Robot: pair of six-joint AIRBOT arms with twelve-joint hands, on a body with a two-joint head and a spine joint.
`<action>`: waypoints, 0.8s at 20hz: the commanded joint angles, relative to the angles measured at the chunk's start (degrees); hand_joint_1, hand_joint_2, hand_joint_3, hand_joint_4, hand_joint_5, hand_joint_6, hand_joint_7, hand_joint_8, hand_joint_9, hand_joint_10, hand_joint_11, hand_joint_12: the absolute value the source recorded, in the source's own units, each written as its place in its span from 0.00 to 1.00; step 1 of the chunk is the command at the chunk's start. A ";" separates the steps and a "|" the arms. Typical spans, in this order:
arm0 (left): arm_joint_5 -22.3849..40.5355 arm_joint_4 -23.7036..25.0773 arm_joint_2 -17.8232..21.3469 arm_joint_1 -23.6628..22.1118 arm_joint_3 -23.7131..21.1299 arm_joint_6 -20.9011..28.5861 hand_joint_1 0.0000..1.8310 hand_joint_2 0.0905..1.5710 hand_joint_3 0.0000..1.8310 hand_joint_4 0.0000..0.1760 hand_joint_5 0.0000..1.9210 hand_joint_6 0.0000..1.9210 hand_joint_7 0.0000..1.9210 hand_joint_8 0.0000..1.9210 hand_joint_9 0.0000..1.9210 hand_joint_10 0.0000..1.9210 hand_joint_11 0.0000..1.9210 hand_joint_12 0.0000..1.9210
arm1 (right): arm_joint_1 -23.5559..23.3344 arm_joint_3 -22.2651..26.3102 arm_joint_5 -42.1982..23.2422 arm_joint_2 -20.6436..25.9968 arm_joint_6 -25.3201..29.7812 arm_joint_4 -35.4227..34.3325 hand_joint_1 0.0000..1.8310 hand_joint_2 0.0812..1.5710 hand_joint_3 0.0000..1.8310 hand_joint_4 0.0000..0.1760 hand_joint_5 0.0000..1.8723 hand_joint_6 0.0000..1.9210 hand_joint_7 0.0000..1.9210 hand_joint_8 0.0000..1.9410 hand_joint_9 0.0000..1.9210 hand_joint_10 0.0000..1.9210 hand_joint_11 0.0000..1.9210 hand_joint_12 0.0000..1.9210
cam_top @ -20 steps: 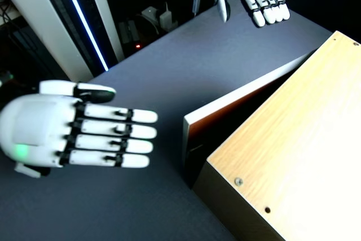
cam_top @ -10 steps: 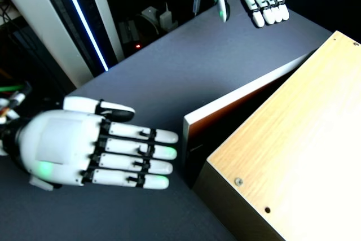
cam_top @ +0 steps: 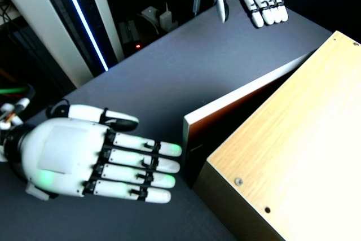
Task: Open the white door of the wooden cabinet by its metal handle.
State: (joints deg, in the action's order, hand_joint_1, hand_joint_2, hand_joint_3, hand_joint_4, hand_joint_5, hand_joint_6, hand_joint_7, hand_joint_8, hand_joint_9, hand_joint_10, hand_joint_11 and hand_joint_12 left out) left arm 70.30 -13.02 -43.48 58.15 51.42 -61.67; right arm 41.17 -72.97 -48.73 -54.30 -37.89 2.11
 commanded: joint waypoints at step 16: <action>8.71 -0.88 -0.16 1.40 0.02 0.87 0.06 0.94 0.00 0.00 0.02 0.00 0.01 0.00 0.02 0.00 0.00 0.13 | -2.54 4.11 -9.74 1.91 0.03 2.78 0.00 0.86 0.01 0.00 0.00 0.00 0.00 0.00 0.00 0.00 0.00 0.00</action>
State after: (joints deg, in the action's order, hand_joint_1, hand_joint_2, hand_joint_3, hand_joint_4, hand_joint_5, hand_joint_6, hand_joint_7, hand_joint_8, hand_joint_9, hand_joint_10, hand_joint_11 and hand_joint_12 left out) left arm 71.68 -13.76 -43.77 59.72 51.46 -60.99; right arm 39.07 -68.69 -51.03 -52.80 -37.87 6.48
